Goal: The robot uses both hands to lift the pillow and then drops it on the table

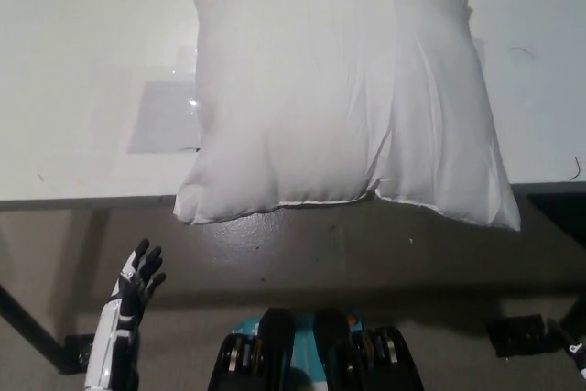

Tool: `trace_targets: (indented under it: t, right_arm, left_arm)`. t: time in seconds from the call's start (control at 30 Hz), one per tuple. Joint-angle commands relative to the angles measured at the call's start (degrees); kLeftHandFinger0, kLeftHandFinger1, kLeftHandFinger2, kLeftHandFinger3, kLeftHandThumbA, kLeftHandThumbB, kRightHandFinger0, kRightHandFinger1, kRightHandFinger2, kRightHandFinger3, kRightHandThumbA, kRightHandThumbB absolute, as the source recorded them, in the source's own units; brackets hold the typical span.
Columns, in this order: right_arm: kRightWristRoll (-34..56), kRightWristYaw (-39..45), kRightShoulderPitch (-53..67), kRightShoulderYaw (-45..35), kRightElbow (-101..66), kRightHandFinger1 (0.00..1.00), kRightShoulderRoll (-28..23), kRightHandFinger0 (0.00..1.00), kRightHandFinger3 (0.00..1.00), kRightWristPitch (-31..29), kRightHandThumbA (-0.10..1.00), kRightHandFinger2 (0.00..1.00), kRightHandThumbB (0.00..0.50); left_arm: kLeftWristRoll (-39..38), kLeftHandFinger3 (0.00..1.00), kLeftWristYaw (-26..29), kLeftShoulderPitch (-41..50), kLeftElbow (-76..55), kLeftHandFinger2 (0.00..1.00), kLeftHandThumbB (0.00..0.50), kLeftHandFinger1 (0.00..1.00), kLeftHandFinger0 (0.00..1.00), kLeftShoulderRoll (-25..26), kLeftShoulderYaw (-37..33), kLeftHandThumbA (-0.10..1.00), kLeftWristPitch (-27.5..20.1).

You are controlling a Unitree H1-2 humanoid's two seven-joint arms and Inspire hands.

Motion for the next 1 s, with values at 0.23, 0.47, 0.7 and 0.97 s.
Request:
trace_targets:
  t: [0.23, 0.47, 0.7, 0.97]
  right_arm:
    - [8.57, -1.31, -1.42, -6.17, -9.2, 1.0, 2.68, 1.0, 1.0, -5.46, 1.0, 1.0, 0.19]
    - [9.06, -0.22, -9.54, -10.21, -13.73, 1.0, 0.79, 1.0, 1.0, -2.22, 1.0, 1.0, 0.258]
    - [7.67, 0.06, -16.96, -10.52, -14.36, 1.0, 1.04, 1.0, 1.0, 2.48, 1.0, 1.0, 0.253]
    - [7.17, 0.62, -26.79, -9.02, -16.67, 1.0, 2.43, 1.0, 1.0, 12.98, 1.0, 1.0, 0.265]
  left_arm:
    - [0.64, 1.0, 1.87, 2.19, -12.49, 1.0, 0.302, 1.0, 1.0, -0.85, 2.98, 1.0, -3.99]
    - [-0.4, 1.0, 1.47, -4.7, -19.5, 1.0, 0.266, 1.0, 1.0, 1.73, 7.1, 1.0, 1.39]
    - [-0.22, 1.0, 1.96, -15.86, -20.8, 1.0, 0.311, 1.0, 1.0, 3.19, 9.77, 1.0, 9.84]
    - [1.99, 1.0, 2.98, -29.63, -20.25, 1.0, 0.285, 1.0, 1.0, 3.36, 10.11, 1.0, 24.81]
